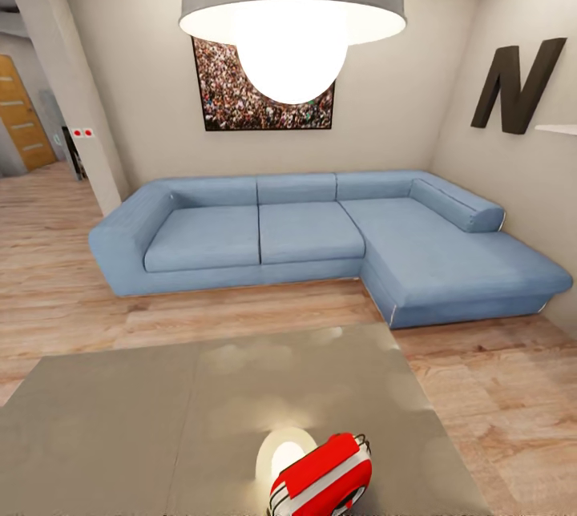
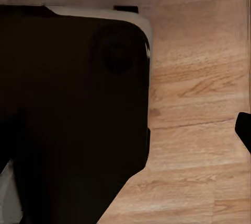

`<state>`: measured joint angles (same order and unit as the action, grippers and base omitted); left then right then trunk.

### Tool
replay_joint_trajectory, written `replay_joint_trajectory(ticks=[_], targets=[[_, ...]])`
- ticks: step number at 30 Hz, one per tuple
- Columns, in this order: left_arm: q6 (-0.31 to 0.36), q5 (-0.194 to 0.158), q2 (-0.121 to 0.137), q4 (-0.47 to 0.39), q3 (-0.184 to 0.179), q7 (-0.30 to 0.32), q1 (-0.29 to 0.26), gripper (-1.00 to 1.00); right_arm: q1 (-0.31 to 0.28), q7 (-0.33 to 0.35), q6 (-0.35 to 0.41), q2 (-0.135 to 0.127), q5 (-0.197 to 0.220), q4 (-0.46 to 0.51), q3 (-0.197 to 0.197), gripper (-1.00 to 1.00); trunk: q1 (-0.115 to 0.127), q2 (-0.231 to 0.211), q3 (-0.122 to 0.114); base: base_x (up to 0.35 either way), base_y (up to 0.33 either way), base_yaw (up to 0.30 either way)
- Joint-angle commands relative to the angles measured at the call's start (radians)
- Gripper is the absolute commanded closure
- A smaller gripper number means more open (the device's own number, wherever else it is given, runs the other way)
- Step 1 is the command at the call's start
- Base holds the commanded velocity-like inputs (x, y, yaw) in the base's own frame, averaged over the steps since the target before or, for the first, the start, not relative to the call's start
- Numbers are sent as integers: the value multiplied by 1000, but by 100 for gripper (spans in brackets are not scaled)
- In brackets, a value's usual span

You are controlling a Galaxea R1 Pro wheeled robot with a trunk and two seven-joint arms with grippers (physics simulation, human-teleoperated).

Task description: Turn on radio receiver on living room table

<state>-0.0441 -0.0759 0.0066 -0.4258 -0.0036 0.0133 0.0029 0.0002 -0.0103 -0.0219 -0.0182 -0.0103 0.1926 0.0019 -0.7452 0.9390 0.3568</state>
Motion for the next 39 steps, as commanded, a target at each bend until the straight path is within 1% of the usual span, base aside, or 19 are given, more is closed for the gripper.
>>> replay_joint_trajectory(ticks=[1,2,3,4,6,7,10,11,13,16,17,18,21,27,31,39], targets=[[6,0,1,-14,0,0,0,-100,0,1,4,0,0,15,0,-100,0,0,2,0,0,0],[23,1,4,-40,0,0,0,-100,0,1,14,-3,1,47,0,-100,0,0,3,0,0,0],[81,1,19,-113,0,2,0,-100,0,3,70,-22,1,130,-3,-100,0,0,5,0,0,0],[93,1,23,-127,0,2,0,-100,0,2,84,-25,1,147,-3,-100,0,0,7,0,0,0],[132,1,35,-173,1,10,0,-100,-1,2,128,-35,1,209,-4,-100,0,0,10,0,0,0],[153,3,41,-198,1,24,0,-100,-2,4,149,-44,1,251,-5,-100,0,0,11,0,0,0],[171,5,49,-220,1,40,0,-100,-12,5,171,-56,-1,300,-4,-100,0,0,16,0,0,0],[177,6,54,-227,1,44,-1,-100,-27,5,183,-64,-5,313,-4,-100,0,0,18,0,0,0],[179,7,57,-230,2,45,-1,-100,-37,6,190,-70,-10,317,-4,-100,0,0,21,0,0,0],[180,8,60,-233,2,44,-2,-100,-53,5,198,-88,-26,324,-5,-100,0,0,26,0,0,0],[180,8,61,-233,2,42,-2,-100,-58,2,201,-93,-38,326,-5,-100,0,0,28,0,0,0],[179,8,62,-234,2,40,-3,-100,-61,-2,198,-97,-68,334,-5,-100,0,0,29,0,0,0],[181,8,59,-234,2,37,-3,-100,-63,-5,187,-105,-95,347,-5,-100,0,0,34,0,0,0],[190,9,54,-233,2,41,-3,-100,-63,-5,129,-127,-105,372,-5,-100,0,0,44,0,0,0],[191,11,52,-231,1,40,-3,-100,-63,-5,118,-141,-104,383,-9,-100,0,0,50,0,0,0],[181,7,53,-197,-2,37,-4,-100,-63,-5,117,-144,-102,383,-10,-100,0,0,63,0,0,0]])
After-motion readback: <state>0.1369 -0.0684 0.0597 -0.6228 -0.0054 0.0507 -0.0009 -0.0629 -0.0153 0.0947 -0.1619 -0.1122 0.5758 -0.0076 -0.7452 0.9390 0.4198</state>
